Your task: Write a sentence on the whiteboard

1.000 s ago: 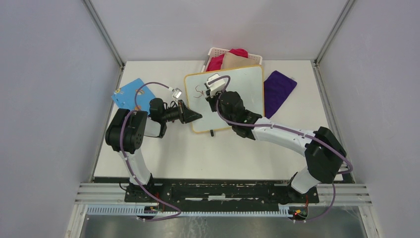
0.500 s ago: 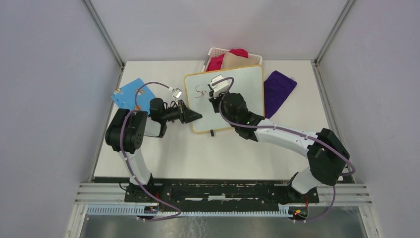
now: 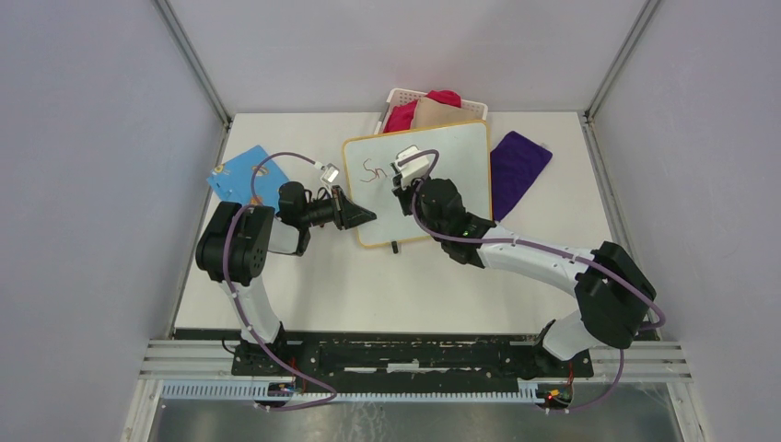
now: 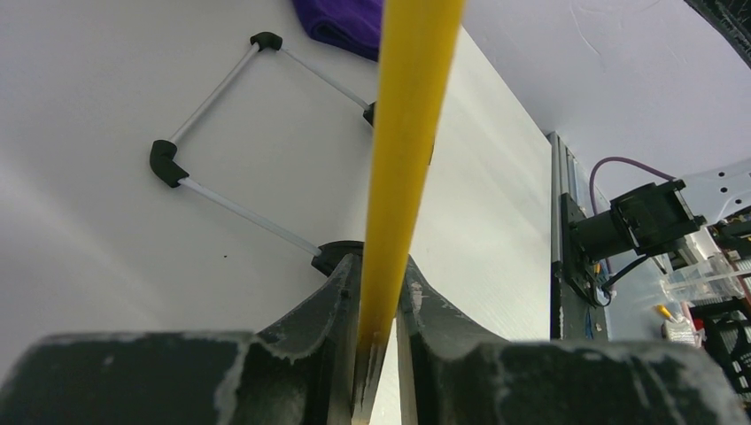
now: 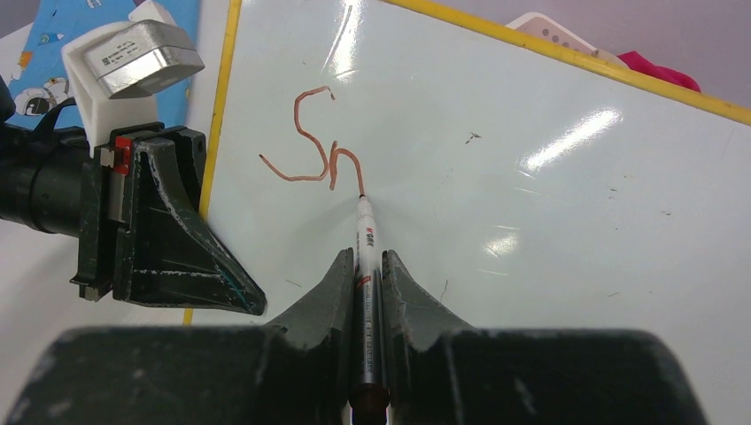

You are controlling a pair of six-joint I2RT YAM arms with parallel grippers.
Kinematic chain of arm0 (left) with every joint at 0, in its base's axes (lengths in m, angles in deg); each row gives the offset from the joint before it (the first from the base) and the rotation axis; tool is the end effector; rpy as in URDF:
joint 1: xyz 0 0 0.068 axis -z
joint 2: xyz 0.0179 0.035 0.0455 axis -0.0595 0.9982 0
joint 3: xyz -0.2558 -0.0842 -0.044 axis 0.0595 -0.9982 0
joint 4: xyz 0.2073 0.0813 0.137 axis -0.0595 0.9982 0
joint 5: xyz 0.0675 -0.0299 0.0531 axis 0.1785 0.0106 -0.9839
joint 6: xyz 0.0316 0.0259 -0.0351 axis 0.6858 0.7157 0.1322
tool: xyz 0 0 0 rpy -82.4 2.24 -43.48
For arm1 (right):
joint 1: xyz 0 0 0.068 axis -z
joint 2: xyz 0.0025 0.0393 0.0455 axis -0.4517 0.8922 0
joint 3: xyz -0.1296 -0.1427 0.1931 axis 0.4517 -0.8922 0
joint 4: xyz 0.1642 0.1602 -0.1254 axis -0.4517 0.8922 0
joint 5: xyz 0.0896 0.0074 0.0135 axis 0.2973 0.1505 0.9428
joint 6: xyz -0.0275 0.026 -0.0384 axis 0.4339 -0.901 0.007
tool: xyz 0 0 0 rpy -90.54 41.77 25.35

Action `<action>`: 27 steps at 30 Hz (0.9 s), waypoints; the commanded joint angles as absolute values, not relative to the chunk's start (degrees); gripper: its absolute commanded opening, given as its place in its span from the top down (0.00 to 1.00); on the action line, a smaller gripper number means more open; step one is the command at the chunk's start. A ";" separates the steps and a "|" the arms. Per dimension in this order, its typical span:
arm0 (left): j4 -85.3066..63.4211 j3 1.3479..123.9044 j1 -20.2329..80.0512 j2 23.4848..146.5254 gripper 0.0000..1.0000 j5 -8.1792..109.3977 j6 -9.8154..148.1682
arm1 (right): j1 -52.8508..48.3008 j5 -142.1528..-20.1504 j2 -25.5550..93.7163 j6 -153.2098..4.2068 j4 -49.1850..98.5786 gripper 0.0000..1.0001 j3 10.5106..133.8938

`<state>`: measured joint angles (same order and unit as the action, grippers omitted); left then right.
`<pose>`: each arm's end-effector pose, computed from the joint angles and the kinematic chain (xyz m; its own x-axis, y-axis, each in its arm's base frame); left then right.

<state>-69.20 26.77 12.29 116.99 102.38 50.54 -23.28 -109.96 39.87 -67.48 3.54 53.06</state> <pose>0.3167 -0.0806 0.1362 -0.6209 -0.1575 -0.7679 0.7008 0.3274 -0.6338 0.2361 0.2627 0.2867 -0.1076 -0.1341 -0.9851 -0.4880 0.8704 -0.0652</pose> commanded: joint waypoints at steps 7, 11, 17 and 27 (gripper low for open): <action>-64.49 27.31 12.99 115.72 0.98 99.52 55.09 | -22.21 -110.94 40.48 -67.60 4.57 1.00 56.47; -64.40 27.33 12.99 115.74 0.98 99.55 55.18 | -22.14 -110.86 41.07 -67.60 4.57 1.00 57.59; -64.33 27.33 13.02 115.81 0.98 99.50 55.27 | -22.20 -110.70 41.50 -67.60 4.67 1.00 58.96; -63.82 27.41 13.08 115.71 0.98 99.49 55.58 | -21.78 -112.67 41.70 -67.33 4.75 1.00 59.38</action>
<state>-67.56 27.06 12.86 116.47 102.42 51.96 -22.86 -110.27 41.14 -67.44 5.82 57.30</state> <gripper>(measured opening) 0.240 0.176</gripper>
